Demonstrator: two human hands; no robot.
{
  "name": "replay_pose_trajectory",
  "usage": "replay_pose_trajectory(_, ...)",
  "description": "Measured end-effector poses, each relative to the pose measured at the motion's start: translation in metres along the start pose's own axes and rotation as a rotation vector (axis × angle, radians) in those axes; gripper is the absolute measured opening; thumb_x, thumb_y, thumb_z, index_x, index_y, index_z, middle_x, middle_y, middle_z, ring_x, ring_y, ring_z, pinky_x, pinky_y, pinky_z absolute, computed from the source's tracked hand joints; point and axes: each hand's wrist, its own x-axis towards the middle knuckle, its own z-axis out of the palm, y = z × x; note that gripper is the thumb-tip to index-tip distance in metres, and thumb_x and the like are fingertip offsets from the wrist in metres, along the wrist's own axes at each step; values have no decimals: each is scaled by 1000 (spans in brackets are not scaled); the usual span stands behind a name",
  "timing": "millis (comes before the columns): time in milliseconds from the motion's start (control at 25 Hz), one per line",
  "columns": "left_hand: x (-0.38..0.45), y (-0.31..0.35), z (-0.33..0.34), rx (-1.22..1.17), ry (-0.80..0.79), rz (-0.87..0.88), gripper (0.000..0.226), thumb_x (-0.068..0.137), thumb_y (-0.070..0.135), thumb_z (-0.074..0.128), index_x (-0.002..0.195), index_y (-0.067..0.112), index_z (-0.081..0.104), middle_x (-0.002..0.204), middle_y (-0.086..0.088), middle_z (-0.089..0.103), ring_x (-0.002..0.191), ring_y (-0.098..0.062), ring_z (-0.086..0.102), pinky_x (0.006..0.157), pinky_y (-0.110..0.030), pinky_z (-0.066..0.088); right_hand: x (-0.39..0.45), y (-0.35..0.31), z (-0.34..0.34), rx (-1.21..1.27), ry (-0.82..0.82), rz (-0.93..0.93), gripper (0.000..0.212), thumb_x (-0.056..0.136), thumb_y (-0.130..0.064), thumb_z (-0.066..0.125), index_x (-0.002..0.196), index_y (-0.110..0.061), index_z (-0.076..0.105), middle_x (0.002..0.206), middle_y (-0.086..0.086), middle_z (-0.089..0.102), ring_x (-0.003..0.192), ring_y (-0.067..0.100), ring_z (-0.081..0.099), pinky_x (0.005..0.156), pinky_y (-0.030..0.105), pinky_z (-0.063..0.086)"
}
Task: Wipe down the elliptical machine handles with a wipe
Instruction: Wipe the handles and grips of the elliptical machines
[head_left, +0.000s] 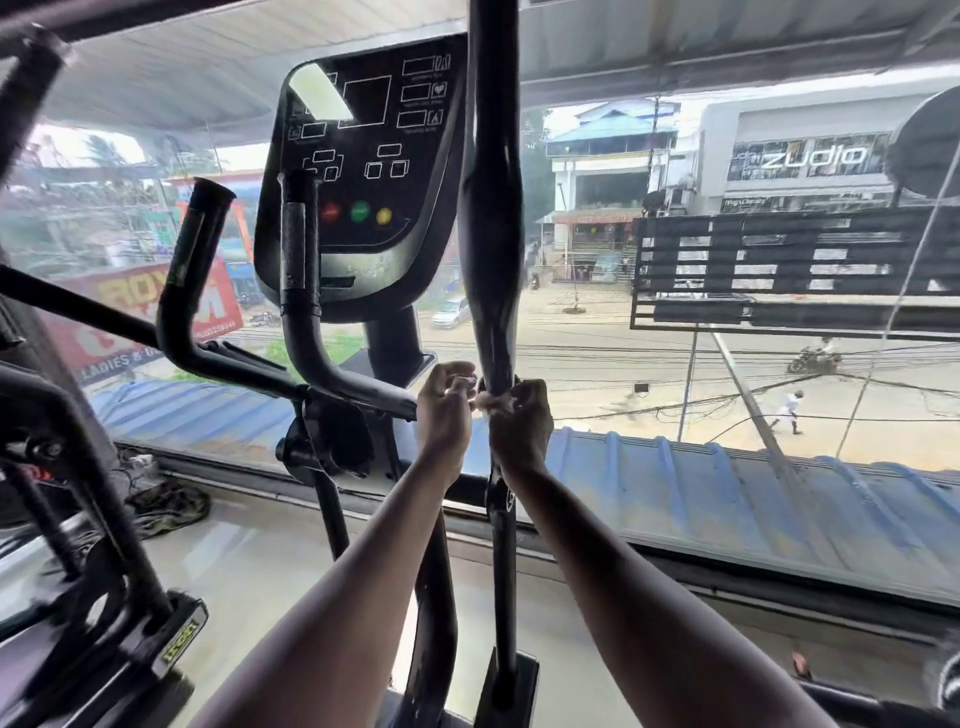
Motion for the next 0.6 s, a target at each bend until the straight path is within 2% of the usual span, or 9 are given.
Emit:
replay_pose_trajectory(80,-2,0,2,6,-2,1,25,82,12,52,78,32,67,87,0,69,85,-22,62,84,-42,50,8,-4,-5,-35,-26,34,30,79,-7,66,78,-25,43,81,-2,60,69,14,55,52,19,36)
replay_pose_trajectory(160,-4,-2,5,-16,18,3,27,86,3,52,81,26,65,86,-2,67,83,-21,59,80,-38,46,3,-9,-12,-45,29,-53,22,80,-1,58,82,-20,48,75,-7,54,65,9,49,50,14,32)
replay_pose_trajectory(240,-8,-1,10,-2,45,19,30,86,-2,52,81,25,65,86,-1,68,83,-20,59,80,-36,46,0,-6,-17,-50,41,-144,17,83,1,49,85,-15,53,78,-3,57,69,14,48,57,19,30)
replay_pose_trajectory(320,-14,-1,17,5,61,14,31,86,-4,52,84,25,64,88,0,69,85,-18,60,81,-36,47,7,-3,-22,-109,-27,-103,16,87,-2,46,89,-13,58,89,6,64,78,18,50,65,25,31)
replay_pose_trajectory(400,-18,-3,22,-1,68,19,28,88,-3,52,90,23,62,94,-3,69,88,-18,62,83,-35,49,21,-9,-26,-72,-53,-92,18,88,-5,48,89,-13,64,93,7,67,81,20,56,66,26,36)
replay_pose_trajectory(520,-21,-4,30,-29,88,55,25,92,2,47,92,22,61,96,-7,69,88,-19,62,79,-32,48,28,-21,-36,26,-44,-354,17,87,-4,56,86,-13,70,89,2,70,78,15,61,66,23,41)
replay_pose_trajectory(600,-18,-8,35,-71,142,61,26,93,8,41,87,24,61,90,-7,68,86,-20,61,80,-35,49,29,-15,-36,13,-176,-373,18,92,-13,54,89,-16,71,88,1,71,77,16,64,66,26,47)
